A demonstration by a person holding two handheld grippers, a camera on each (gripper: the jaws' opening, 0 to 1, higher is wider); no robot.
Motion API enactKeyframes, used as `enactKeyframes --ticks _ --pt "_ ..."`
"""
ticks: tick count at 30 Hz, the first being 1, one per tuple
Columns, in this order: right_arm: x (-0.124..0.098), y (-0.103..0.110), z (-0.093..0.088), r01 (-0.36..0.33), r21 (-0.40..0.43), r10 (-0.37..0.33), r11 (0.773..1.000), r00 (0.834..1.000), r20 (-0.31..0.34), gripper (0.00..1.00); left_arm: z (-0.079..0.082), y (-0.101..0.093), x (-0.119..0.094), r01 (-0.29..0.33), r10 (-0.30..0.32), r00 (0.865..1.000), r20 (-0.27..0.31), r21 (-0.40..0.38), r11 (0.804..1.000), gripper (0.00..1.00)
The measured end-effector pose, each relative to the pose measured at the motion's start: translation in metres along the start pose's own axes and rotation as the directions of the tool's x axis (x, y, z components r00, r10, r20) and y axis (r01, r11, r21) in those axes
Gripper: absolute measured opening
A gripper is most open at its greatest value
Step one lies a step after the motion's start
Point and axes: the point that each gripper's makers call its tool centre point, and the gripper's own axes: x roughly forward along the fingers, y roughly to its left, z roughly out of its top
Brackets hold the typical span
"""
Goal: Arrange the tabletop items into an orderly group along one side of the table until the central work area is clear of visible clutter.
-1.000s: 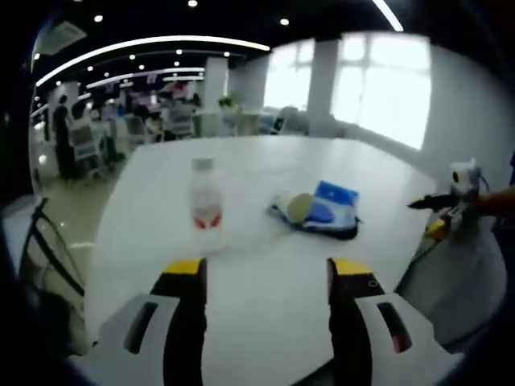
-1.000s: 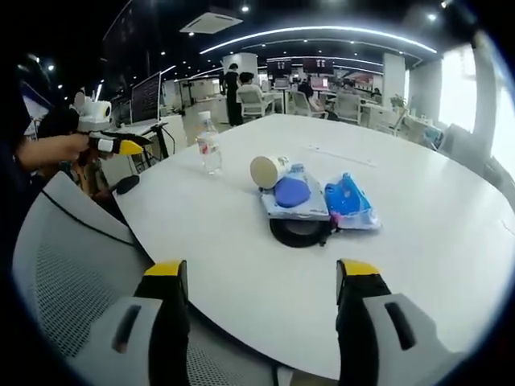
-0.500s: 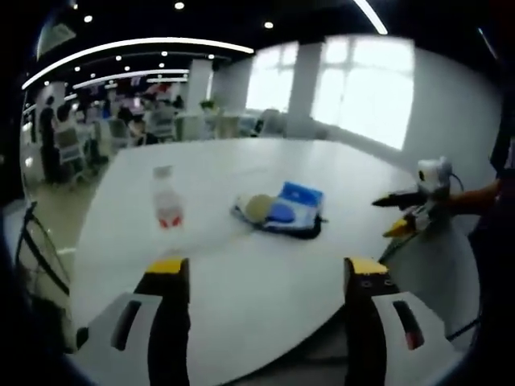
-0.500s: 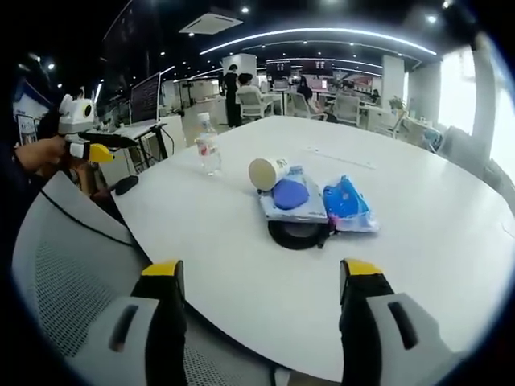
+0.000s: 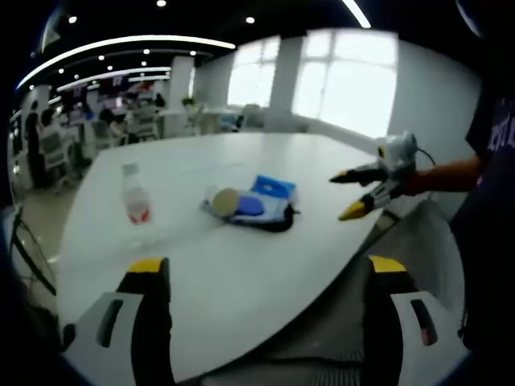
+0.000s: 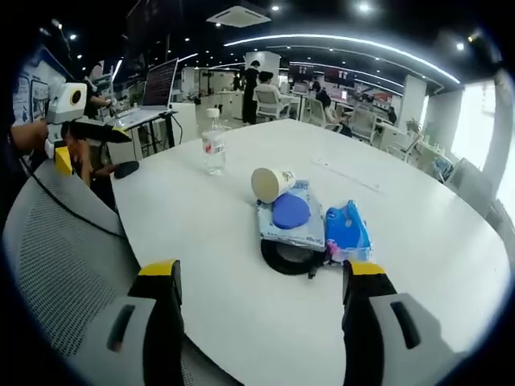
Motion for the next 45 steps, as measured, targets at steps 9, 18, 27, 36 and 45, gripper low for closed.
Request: enactKeyframes --ticks 9,18,27,36,45 --pt "0.028 -0.012 0.022 -0.031 -0.158 0.032 0.987 0.999 0.000 0.82 0.003 -0.017 0.003 0.004 -0.005 0.999 0.046 0.034 0.999 1.00" --pt "0.056 -0.025 0.028 -0.031 -0.262 0.030 0.965 1.000 -0.010 0.82 -0.002 -0.031 0.010 0.038 -0.039 0.999 0.008 0.105 0.994 1.00" --pt "0.078 -0.032 0.045 -0.037 -0.296 0.043 0.954 0.999 0.011 0.82 0.005 -0.016 0.010 -0.040 0.037 0.998 0.044 0.052 0.998 0.99" --pt "0.096 -0.033 0.056 -0.047 -0.326 0.052 0.944 0.999 0.008 0.82 0.000 -0.003 0.011 -0.088 0.088 0.996 0.017 0.034 0.996 0.93" --pt "0.115 -0.036 0.072 -0.037 -0.337 0.051 0.941 0.998 0.032 0.80 -0.003 0.001 0.010 -0.106 0.106 0.994 0.008 0.034 0.994 0.91"
